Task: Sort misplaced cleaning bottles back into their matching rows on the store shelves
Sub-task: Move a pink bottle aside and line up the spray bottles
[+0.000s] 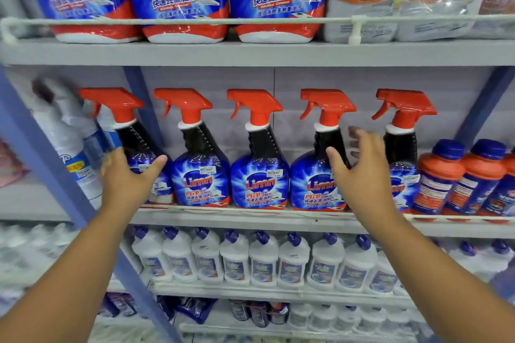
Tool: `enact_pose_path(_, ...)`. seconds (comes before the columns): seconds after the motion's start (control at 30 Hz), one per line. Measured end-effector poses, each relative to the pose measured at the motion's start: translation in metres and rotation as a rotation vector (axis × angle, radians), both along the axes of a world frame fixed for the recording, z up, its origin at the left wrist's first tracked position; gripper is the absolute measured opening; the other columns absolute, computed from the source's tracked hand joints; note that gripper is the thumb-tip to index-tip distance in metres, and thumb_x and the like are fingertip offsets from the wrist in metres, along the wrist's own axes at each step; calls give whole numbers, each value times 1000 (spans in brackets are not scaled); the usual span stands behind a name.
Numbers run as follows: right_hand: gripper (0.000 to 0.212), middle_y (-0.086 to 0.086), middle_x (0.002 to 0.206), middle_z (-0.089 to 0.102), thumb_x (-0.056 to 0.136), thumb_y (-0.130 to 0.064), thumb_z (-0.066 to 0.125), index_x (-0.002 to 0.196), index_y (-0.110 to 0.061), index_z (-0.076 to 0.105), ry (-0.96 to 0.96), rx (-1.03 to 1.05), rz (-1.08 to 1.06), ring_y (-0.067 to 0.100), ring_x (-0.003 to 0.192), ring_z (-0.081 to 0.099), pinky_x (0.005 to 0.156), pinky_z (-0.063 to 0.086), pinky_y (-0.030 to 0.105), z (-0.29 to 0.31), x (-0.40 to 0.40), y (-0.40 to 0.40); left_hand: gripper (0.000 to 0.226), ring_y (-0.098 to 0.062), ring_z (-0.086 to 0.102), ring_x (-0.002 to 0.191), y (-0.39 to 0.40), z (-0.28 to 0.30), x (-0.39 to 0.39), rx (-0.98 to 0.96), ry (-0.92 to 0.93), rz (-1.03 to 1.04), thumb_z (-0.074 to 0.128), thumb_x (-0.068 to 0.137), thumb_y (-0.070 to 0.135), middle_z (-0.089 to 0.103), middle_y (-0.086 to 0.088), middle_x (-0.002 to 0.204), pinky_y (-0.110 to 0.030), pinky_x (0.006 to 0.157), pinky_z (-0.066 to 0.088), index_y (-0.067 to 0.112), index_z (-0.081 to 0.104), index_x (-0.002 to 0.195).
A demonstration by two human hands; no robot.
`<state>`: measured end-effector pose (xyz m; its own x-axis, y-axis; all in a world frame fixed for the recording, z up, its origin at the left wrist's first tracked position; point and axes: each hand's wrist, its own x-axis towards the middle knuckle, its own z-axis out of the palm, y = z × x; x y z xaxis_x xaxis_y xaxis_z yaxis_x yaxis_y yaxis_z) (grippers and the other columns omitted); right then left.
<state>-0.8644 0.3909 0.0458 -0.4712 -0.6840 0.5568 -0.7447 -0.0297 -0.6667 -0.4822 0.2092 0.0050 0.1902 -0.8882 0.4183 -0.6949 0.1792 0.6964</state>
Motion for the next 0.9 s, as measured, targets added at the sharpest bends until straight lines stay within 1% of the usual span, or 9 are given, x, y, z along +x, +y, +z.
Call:
enact_pose_path(0.07, 42, -3, 122, 50, 95, -25, 67, 133, -15, 53, 27, -152, 77, 11, 113, 55, 101, 47, 25, -9, 36, 6, 55, -32, 55, 119, 5, 5, 3, -15, 65, -39, 73, 84, 57, 61, -9, 122, -47, 99, 46, 17, 60, 119)
enact_pose_path(0.17, 57, -11, 132, 43, 94, -32, 69, 144, -17, 44, -74, -13, 279, 1, 121, 48, 103, 39, 18, -5, 81, -21, 59, -21, 58, 120, 11, 16, 4, -21, 195, -23, 74, 83, 58, 63, 2, 130, -41, 98, 47, 26, 56, 130)
enact_pose_path(0.23, 68, -13, 133, 38, 92, -39, 70, 148, -18, 39, -142, 79, 285, -1, 123, 40, 102, 33, 18, 1, 95, -49, 63, -22, 58, 124, 13, 21, 2, -10, 218, -11, 75, 83, 56, 63, 2, 135, -41, 99, 47, 26, 53, 135)
enact_pose_path(0.33, 49, -4, 122, 58, 90, -41, 72, 131, -23, 52, -161, 100, 240, 14, 112, 58, 89, 45, 25, -5, 101, -74, 72, -26, 56, 128, 14, 23, -1, 5, 210, 20, 77, 83, 54, 62, -2, 138, -44, 101, 46, 22, 49, 141)
enact_pose_path(0.4, 43, -2, 116, 59, 90, -41, 71, 126, -24, 55, -116, 104, 210, 16, 105, 60, 85, 50, 27, -11, 101, -76, 76, -27, 56, 130, 14, 22, 0, 17, 210, 34, 78, 82, 54, 61, -2, 140, -44, 101, 45, 22, 47, 144)
enact_pose_path(0.53, 43, -5, 117, 55, 92, -43, 69, 129, -25, 53, -82, 108, 196, 11, 104, 56, 87, 50, 28, -12, 101, -71, 78, -27, 56, 130, 14, 21, 2, 17, 218, 29, 79, 80, 56, 61, -3, 141, -45, 101, 45, 23, 47, 144)
enact_pose_path(0.73, 42, -8, 114, 54, 92, -44, 68, 127, -27, 53, -86, 119, 175, 11, 102, 57, 86, 53, 29, -9, 104, -70, 76, -28, 56, 130, 15, 20, -2, -5, 237, 27, 79, 82, 53, 61, -4, 141, -47, 101, 46, 21, 47, 143)
enact_pose_path(0.83, 44, -8, 120, 53, 93, -41, 68, 131, -27, 52, -119, 123, 204, 11, 108, 56, 92, 50, 27, -9, 103, -68, 73, -30, 55, 130, 13, 14, -2, -24, 242, -12, 78, 84, 49, 60, -5, 141, -48, 101, 46, 21, 46, 143)
enact_pose_path(0.9, 46, -5, 127, 53, 93, -38, 68, 135, -26, 50, -144, 143, 216, 12, 115, 55, 95, 47, 27, -9, 100, -63, 77, -30, 51, 134, 12, 8, -1, -15, 234, -48, 79, 84, 46, 55, -5, 146, -50, 106, 45, 22, 42, 147)
